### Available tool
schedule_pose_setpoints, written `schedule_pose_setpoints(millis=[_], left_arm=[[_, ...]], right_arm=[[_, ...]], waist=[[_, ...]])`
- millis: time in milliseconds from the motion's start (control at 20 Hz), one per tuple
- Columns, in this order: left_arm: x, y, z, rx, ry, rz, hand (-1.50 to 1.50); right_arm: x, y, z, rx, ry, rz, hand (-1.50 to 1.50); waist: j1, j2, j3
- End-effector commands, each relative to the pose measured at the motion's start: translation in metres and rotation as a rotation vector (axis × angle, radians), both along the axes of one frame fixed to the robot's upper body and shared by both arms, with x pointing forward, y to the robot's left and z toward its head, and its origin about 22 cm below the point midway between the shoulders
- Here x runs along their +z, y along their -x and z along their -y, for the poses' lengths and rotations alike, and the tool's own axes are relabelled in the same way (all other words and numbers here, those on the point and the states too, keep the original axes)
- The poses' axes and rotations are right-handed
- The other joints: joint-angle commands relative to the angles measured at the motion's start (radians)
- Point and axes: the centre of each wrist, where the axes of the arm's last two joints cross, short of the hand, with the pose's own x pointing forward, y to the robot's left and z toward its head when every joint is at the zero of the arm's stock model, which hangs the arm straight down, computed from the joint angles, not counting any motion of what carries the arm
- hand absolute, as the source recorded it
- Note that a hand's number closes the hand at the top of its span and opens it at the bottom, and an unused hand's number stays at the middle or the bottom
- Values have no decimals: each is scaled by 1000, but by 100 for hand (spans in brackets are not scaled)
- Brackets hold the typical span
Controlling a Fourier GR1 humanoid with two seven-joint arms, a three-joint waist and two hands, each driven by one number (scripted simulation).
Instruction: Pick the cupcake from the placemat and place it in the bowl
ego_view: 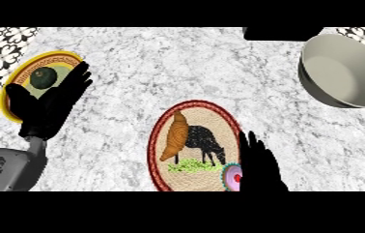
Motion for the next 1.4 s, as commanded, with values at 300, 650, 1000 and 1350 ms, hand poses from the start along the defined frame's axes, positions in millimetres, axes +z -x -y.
schedule_pose_setpoints(millis=[300, 650, 1000, 1350], left_arm=[[-11, 1, 0, 25, -9, -5, 0], [11, -3, -11, -9, 8, -4, 0], [3, 0, 6, 25, 5, -7, 0], [-3, -1, -11, 29, -12, -13, 0]], right_arm=[[14, -9, -14, -129, 75, -206, -150], [-5, -33, -17, -180, 86, -245, -150], [4, -44, -9, -182, 80, -255, -150], [0, -43, -6, -187, 64, -290, -150]], waist=[[-17, -5, 0], [-9, -5, 2], [-15, -8, 3], [-22, -8, 2]])
